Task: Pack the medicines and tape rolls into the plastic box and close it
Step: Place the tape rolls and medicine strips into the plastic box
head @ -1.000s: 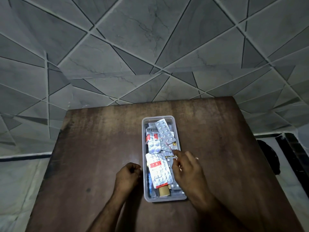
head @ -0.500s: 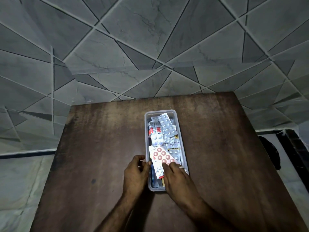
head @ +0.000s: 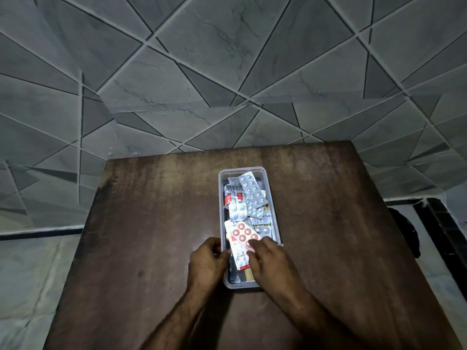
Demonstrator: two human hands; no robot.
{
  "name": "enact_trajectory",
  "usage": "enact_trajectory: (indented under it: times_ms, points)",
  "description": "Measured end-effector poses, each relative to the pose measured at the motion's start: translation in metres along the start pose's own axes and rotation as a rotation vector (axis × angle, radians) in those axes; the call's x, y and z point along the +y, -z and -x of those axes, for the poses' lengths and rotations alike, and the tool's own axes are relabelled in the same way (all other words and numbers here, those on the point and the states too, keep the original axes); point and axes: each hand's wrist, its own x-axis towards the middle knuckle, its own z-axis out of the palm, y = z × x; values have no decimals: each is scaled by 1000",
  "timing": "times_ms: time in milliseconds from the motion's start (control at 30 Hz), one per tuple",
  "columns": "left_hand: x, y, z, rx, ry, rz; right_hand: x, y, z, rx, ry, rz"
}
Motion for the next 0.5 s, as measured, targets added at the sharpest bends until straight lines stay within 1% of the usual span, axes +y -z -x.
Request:
enact_trajectory:
  times_ms: [133,233,333,400,500]
  points:
    - [-4,1,-1,14,7,-5,14,14,-15,73,-222,-219]
    - [-8,4,-2,22,8,4,32,25,-24,143,-362,-309]
    - [-12,10,-2,41,4,15,52,24,-27,185,-544,-383]
    - [-14,15,-1,55,4,24,60,19,-25,116,-638,-367]
    - [-20,22,-2,80,5,41,59,7,-18,-39,-716,-339]
